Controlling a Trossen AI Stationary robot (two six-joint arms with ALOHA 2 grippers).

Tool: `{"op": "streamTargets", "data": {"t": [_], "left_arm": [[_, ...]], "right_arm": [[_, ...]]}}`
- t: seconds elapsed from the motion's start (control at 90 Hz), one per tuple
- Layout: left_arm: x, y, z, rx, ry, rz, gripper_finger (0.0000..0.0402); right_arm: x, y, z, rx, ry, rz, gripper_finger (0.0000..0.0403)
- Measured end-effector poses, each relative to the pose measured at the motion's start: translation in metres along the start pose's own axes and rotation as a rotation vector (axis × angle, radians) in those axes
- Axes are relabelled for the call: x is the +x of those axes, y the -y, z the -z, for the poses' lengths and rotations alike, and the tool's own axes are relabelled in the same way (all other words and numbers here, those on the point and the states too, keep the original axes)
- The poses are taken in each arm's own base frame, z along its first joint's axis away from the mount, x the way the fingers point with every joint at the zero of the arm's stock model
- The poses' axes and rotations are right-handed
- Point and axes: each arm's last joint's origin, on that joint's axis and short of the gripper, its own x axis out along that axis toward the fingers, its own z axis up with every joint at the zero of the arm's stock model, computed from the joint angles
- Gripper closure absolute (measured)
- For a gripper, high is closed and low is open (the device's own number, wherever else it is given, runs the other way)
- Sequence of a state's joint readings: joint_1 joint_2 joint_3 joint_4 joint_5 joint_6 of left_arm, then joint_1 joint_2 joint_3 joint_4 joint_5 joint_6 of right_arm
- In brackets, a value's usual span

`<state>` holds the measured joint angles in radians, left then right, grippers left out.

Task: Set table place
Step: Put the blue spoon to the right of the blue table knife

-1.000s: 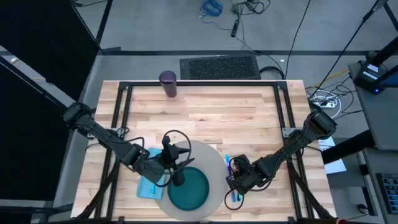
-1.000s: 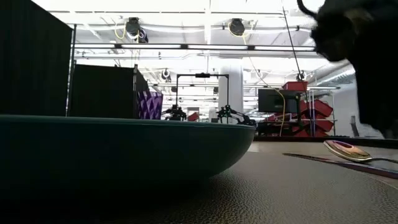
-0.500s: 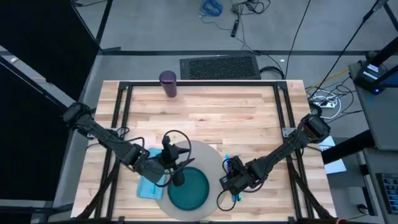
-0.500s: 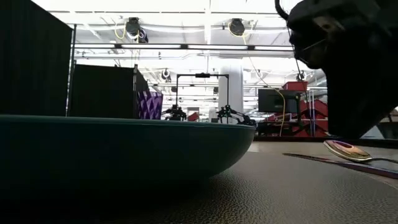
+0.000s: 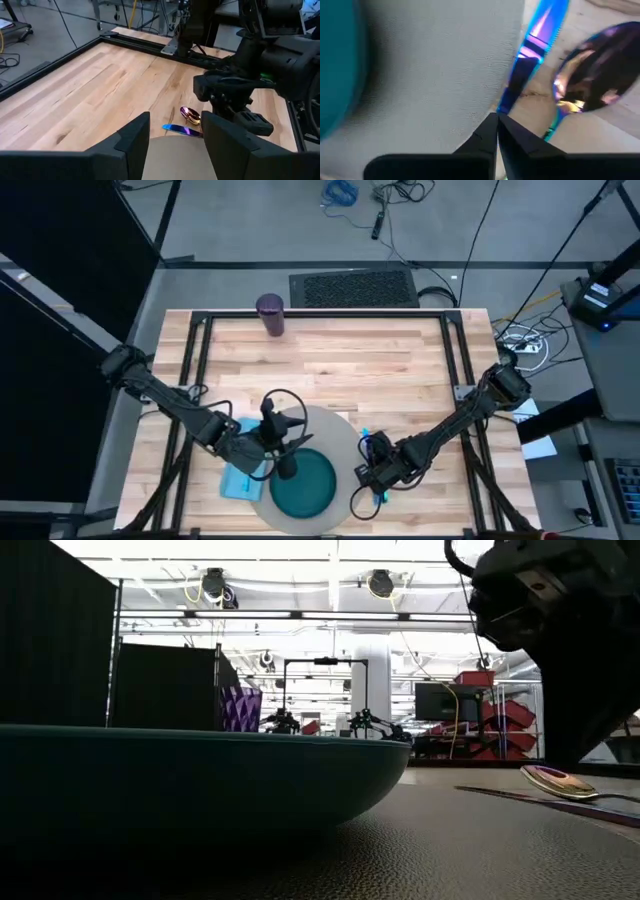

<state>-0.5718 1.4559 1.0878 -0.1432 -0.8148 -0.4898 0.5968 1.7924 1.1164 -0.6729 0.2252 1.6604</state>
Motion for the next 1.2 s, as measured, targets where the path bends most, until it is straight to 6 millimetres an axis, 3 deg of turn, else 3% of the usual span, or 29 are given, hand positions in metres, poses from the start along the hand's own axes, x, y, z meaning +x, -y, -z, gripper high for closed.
{"op": "streamTargets", "data": {"t": [1.2], "left_arm": [[-0.0001,0.001,0.0002,-0.002,-0.014,0.031,0.024]], "right_arm": [[0.004,0.0079,0.0093,0.0,-0.041,0.088,0.0403]]}}
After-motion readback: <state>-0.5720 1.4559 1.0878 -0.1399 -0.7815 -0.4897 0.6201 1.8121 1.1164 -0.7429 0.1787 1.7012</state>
